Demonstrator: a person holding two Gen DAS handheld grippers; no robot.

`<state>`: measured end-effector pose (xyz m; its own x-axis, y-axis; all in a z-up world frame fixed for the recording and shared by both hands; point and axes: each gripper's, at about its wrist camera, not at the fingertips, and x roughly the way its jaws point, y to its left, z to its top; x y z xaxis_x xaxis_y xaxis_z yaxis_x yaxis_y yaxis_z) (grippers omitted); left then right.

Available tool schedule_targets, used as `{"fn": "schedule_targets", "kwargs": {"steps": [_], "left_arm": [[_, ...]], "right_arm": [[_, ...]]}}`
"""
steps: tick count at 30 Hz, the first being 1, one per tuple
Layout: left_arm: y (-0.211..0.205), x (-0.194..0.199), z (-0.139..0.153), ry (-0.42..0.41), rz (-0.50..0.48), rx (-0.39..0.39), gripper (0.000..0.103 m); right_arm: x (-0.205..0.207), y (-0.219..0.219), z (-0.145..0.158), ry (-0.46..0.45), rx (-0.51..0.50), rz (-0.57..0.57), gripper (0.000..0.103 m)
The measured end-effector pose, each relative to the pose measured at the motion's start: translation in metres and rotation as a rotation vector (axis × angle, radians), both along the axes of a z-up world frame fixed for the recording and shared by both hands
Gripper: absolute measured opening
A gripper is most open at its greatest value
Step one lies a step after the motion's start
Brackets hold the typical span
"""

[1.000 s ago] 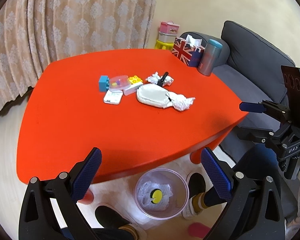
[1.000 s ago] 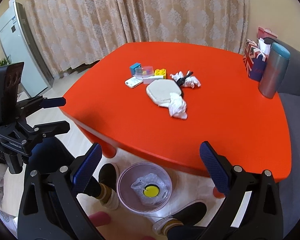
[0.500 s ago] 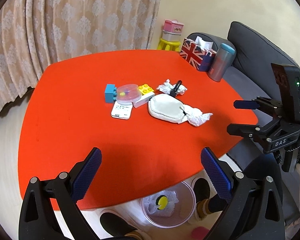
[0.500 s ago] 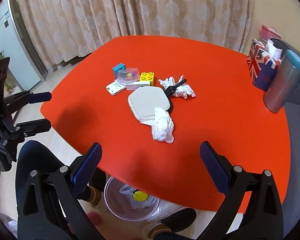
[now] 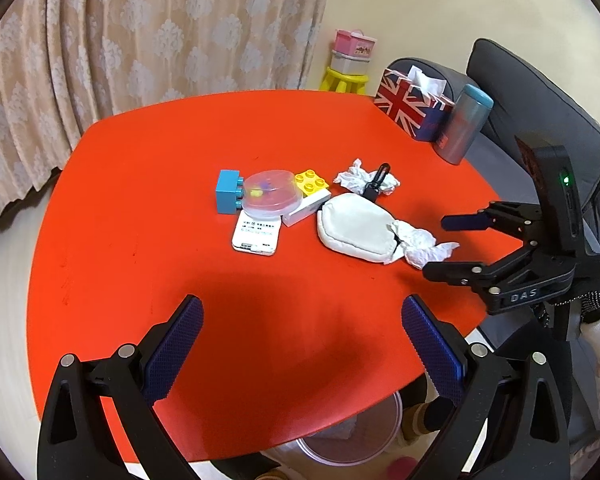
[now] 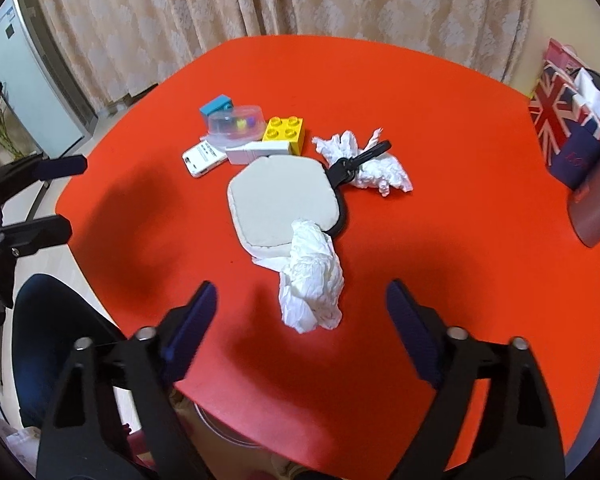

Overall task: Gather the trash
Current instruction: 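Move the right gripper to the table and grasp the crumpled white tissue, then grasp the white bank card with the left gripper while the right holds the tissue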

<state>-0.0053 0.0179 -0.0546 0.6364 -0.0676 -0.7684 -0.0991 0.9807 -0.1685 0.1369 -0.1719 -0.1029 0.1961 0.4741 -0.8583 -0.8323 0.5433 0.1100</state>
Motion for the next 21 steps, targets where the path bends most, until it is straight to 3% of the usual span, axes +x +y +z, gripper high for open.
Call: {"fn": "schedule_targets", "kwargs": {"steps": [5, 10, 21], "left_arm": [[0.001, 0.005, -0.004, 0.007, -0.005, -0.004, 0.095], [0.002, 0.007, -0.006, 0.009, -0.006, -0.010, 0.095], [0.003, 0.011, -0.008, 0.014, -0.012, -0.007, 0.095]], "right_arm": [[0.001, 0.005, -0.008, 0.014, -0.020, 0.015, 0.060], [0.000, 0.005, -0.010, 0.006, -0.035, 0.011, 0.025], [0.001, -0.010, 0.009, 0.011, 0.031, -0.031, 0.018]]}}
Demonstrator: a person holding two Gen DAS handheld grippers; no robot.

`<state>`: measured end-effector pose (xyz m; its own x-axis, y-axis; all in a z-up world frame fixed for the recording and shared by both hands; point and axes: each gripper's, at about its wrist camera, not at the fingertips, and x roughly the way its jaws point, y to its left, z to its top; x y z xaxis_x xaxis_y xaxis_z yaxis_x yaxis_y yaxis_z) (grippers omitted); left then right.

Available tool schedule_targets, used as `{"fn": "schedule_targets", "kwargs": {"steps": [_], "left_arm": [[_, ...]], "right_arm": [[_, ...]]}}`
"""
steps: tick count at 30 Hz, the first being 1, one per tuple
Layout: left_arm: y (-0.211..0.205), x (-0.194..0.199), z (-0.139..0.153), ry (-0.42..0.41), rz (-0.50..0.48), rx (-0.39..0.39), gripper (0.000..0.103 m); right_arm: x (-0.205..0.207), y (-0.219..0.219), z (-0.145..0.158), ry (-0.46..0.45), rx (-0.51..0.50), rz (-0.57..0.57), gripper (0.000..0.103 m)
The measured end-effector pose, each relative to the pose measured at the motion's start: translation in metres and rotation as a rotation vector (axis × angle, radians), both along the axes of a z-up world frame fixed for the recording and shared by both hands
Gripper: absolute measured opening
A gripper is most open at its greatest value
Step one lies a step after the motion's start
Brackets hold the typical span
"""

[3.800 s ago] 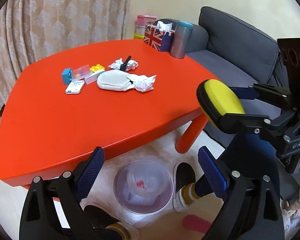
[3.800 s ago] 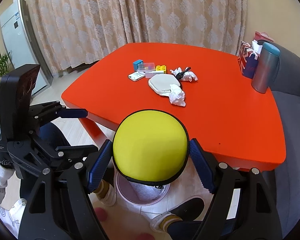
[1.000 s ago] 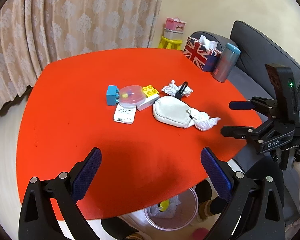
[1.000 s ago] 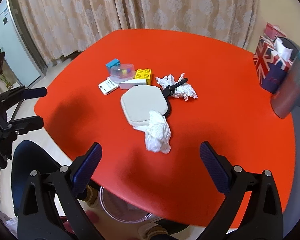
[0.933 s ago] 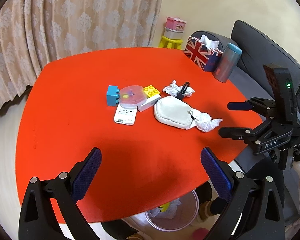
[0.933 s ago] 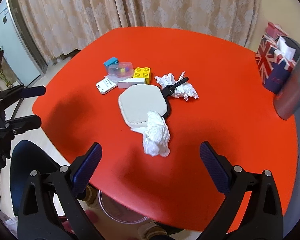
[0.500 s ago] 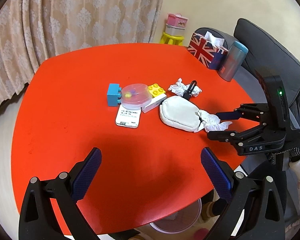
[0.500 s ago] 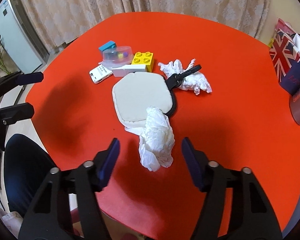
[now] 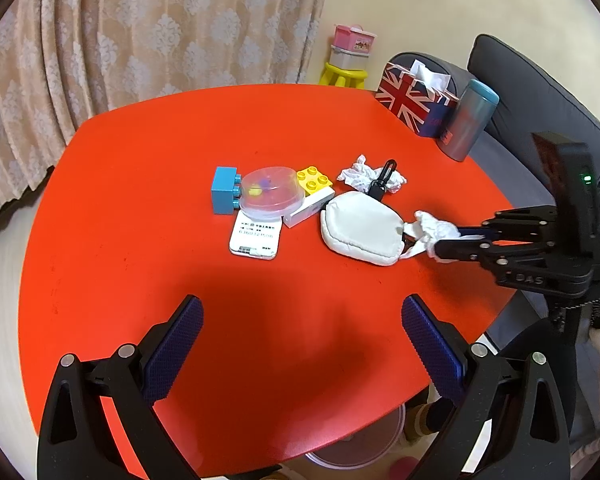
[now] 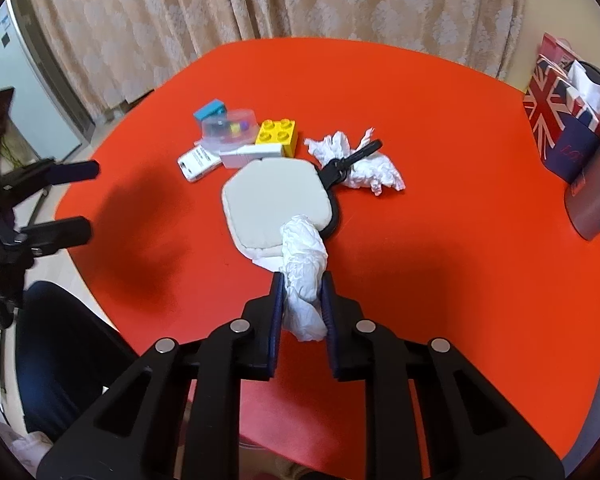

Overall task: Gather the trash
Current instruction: 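Grasp the white bank card with the left gripper while the right holds the tissue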

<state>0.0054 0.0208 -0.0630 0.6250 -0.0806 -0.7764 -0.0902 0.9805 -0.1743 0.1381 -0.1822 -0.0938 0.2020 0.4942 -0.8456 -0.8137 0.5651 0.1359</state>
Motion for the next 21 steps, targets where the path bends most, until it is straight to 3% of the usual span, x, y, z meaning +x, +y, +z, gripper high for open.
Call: {"fn": "schedule_targets", "kwargs": {"steps": [10, 21], "left_arm": [[0.013, 0.032, -0.008, 0.037, -0.012, 0.014, 0.095], [0.028, 0.070, -0.036, 0.103, 0.002, 0.072, 0.095]], "right_arm": [[0.001, -0.012, 0.023, 0.005, 0.047, -0.016, 0.018], [0.005, -0.023, 0.028, 0.005, 0.054, -0.040, 0.018]]}}
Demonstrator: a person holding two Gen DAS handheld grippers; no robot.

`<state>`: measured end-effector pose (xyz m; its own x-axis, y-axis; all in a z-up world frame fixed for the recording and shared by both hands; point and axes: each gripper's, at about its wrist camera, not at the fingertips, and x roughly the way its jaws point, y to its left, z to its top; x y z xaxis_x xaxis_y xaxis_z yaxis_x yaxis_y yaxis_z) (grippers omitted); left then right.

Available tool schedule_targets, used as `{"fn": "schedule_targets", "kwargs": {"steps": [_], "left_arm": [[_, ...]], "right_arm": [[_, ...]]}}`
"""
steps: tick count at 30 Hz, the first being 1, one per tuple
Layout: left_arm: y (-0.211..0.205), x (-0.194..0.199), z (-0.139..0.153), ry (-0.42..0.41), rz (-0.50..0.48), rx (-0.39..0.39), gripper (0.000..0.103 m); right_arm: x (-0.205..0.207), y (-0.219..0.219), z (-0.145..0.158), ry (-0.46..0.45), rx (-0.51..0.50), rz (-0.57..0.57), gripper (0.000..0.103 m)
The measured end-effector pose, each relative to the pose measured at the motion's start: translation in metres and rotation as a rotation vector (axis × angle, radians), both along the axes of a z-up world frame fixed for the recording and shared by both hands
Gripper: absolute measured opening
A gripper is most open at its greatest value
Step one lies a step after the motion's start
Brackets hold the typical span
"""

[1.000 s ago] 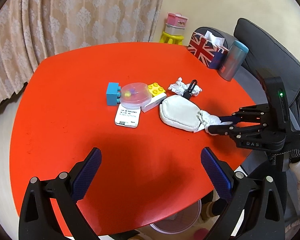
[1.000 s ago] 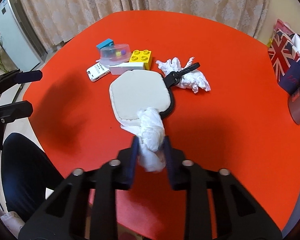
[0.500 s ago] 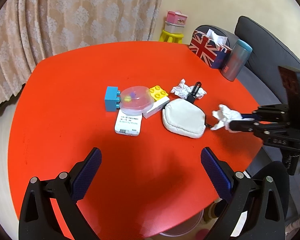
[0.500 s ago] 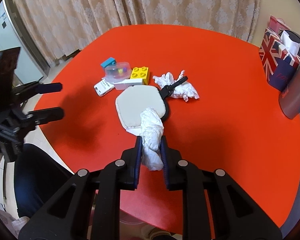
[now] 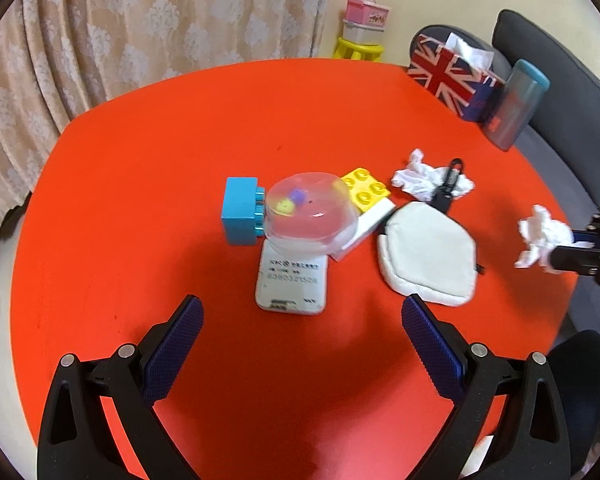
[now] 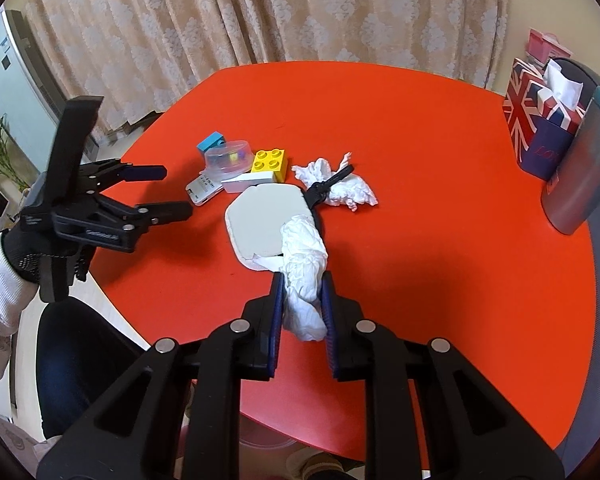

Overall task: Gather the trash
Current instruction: 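Grasp the white bank card with the left gripper while the right holds the tissue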

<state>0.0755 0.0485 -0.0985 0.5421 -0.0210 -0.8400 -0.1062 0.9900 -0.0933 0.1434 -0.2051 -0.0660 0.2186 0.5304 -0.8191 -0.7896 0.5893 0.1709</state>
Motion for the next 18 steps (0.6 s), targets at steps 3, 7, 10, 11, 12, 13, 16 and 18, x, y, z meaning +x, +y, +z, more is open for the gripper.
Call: {"fn": "schedule_targets", "kwargs": {"steps": [3, 7, 10, 11, 12, 13, 16, 18], "left_arm": [[0.000, 0.006, -0.005, 0.010, 0.004, 0.008, 0.095], [0.001, 0.012, -0.012, 0.028, 0.009, 0.014, 0.076], [0.000, 0.014, -0.013, 0.027, 0.015, 0.040, 0.072], [0.000, 0.014, -0.013, 0.025, 0.020, 0.044, 0.069], [0.001, 0.014, -0.012, 0.024, 0.023, 0.048, 0.067], [0.001, 0.014, -0.012, 0.024, 0.025, 0.059, 0.061], [0.001, 0.013, -0.009, 0.027, 0.020, 0.073, 0.040], [0.000, 0.014, -0.010, 0.028, 0.017, 0.065, 0.040]], "right_arm": [[0.001, -0.001, 0.000, 0.000, 0.003, -0.004, 0.018], [0.003, -0.003, -0.001, 0.006, 0.005, -0.011, 0.018], [0.004, -0.005, -0.002, 0.011, 0.007, -0.015, 0.018], [0.004, -0.005, -0.002, 0.012, 0.007, -0.016, 0.018], [0.005, -0.005, -0.002, 0.013, 0.008, -0.017, 0.018], [0.005, -0.005, -0.003, 0.013, 0.009, -0.017, 0.018], [0.005, -0.005, -0.003, 0.013, 0.010, -0.015, 0.018], [0.005, -0.004, -0.004, 0.013, 0.011, -0.013, 0.018]]}}
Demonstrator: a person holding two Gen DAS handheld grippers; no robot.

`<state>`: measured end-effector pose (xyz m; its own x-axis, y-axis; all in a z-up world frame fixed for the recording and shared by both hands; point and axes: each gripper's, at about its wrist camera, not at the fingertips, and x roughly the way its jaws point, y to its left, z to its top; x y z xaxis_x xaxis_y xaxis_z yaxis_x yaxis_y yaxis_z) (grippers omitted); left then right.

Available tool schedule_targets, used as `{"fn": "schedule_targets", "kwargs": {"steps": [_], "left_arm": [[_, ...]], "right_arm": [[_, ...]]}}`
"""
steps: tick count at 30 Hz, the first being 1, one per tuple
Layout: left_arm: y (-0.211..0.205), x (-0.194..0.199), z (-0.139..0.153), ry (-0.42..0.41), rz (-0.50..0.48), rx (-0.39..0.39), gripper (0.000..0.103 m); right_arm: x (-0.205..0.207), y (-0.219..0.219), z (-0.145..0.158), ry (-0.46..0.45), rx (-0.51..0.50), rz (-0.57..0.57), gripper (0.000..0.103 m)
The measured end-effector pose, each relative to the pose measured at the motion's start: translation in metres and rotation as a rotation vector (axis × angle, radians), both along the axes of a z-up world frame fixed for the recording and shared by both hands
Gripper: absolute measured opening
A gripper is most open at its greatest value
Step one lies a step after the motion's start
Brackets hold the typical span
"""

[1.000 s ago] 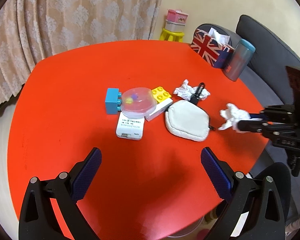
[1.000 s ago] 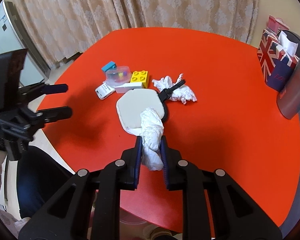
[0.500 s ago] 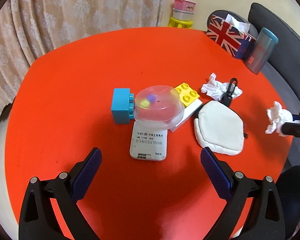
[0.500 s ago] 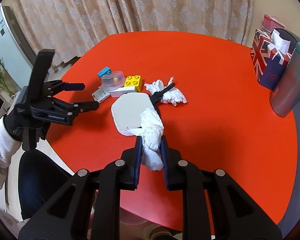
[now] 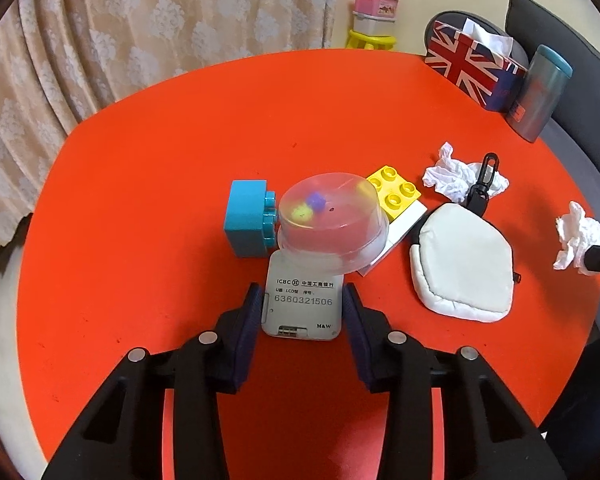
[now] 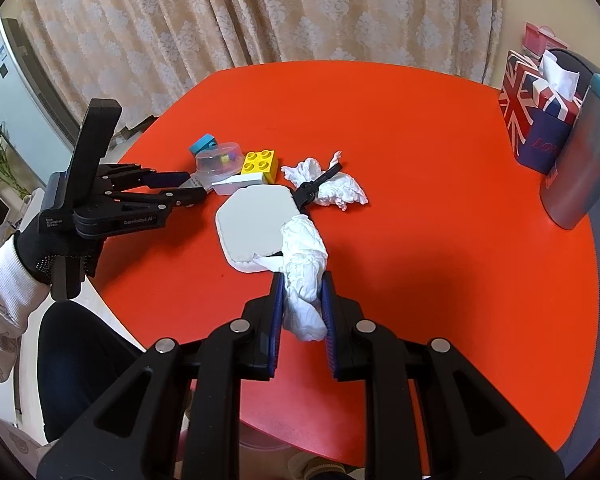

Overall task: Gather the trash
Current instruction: 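Grasp the white bank card with the left gripper while the right holds the tissue, then carry both items to the bin and open the right gripper to drop the tissue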

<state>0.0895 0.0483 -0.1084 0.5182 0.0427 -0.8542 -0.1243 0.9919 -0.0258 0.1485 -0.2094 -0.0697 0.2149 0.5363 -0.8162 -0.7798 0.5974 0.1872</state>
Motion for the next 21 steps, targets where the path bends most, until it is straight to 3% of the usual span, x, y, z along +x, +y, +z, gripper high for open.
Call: {"fn": "schedule_targets", "kwargs": {"steps": [13, 21], "left_arm": [[-0.004, -0.023, 0.013, -0.022, -0.008, -0.030, 0.039], [-0.022, -0.057, 0.041, -0.090, -0.028, -0.049, 0.039]], "right_arm": [[-0.009, 0.001, 0.007, -0.015, 0.018, 0.003, 0.018], [-0.026, -0.007, 0.024, -0.043, 0.039, 0.005, 0.018]]}}
